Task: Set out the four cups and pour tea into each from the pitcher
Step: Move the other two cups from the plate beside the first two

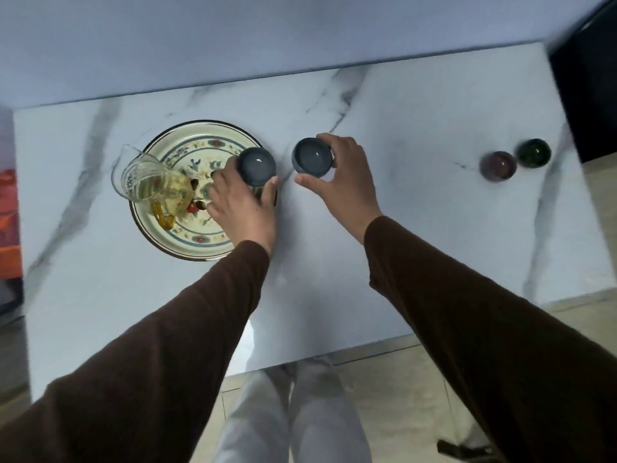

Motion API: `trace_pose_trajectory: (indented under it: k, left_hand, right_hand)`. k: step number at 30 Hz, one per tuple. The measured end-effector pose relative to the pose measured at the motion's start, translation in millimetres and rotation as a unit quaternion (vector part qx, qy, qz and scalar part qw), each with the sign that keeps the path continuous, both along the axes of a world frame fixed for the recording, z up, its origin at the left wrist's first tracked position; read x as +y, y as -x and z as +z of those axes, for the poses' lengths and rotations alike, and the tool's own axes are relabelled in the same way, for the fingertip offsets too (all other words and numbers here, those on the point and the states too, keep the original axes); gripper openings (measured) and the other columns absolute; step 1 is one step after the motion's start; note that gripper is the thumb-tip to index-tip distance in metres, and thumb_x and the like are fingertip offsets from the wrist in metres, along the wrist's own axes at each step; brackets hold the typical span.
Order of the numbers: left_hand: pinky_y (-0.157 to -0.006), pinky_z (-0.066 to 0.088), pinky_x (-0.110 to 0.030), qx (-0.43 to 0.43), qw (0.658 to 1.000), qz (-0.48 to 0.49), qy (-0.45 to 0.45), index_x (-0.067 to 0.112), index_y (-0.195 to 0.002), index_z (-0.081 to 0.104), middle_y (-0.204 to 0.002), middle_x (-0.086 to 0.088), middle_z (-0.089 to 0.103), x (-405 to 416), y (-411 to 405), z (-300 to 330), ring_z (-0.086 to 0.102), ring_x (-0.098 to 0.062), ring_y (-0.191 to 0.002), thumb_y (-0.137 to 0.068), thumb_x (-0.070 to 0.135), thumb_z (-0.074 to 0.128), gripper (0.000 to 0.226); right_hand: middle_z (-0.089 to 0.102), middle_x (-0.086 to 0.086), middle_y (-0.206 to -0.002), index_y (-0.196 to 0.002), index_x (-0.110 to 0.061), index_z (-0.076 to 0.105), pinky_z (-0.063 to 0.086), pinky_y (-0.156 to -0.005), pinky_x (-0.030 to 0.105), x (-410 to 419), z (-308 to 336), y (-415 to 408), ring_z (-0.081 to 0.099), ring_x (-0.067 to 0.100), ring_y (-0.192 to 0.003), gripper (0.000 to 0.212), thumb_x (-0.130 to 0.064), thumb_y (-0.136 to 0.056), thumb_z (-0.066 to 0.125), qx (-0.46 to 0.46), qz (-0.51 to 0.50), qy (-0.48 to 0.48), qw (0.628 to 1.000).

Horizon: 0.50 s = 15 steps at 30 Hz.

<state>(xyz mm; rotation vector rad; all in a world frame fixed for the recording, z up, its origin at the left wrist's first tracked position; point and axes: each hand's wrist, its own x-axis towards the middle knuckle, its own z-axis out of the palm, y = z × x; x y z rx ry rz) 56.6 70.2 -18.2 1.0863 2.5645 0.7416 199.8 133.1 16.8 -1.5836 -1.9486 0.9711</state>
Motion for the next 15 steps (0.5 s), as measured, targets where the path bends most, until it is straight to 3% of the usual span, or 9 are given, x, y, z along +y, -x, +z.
trace_pose_trajectory:
  k: [8, 15]
  left_hand:
    - [-0.106, 0.032, -0.045, -0.028, 0.988, -0.152, -0.022, 0.022, -0.137, 0.044, -0.131, -0.003, 0.052, -15, -82, 29, 0.045, -0.025, -0.125, -0.084, 0.055, 0.06, 0.064]
    - [-0.096, 0.031, -0.036, -0.036, 0.972, -0.229, -0.031, 0.021, -0.136, 0.046, -0.124, 0.0, 0.053, -22, -204, 27, 0.046, -0.023, -0.115, -0.086, 0.055, 0.06, 0.061]
  right_hand:
    - [0.054, -0.004, -0.127, -0.132, -0.025, 0.052, 0.048, -0.097, 0.036, -30, 27, -104, 0.048, 0.016, -0.115, 0.066, -0.042, -0.075, 0.082, -0.003, -0.085, 0.014, 0.996]
    - [0.054, -0.003, -0.127, -0.132, -0.024, 0.052, 0.046, -0.097, 0.033, -48, 26, -240, 0.047, 0.016, -0.116, 0.065, -0.042, -0.076, 0.081, -0.007, -0.103, 0.018, 0.994]
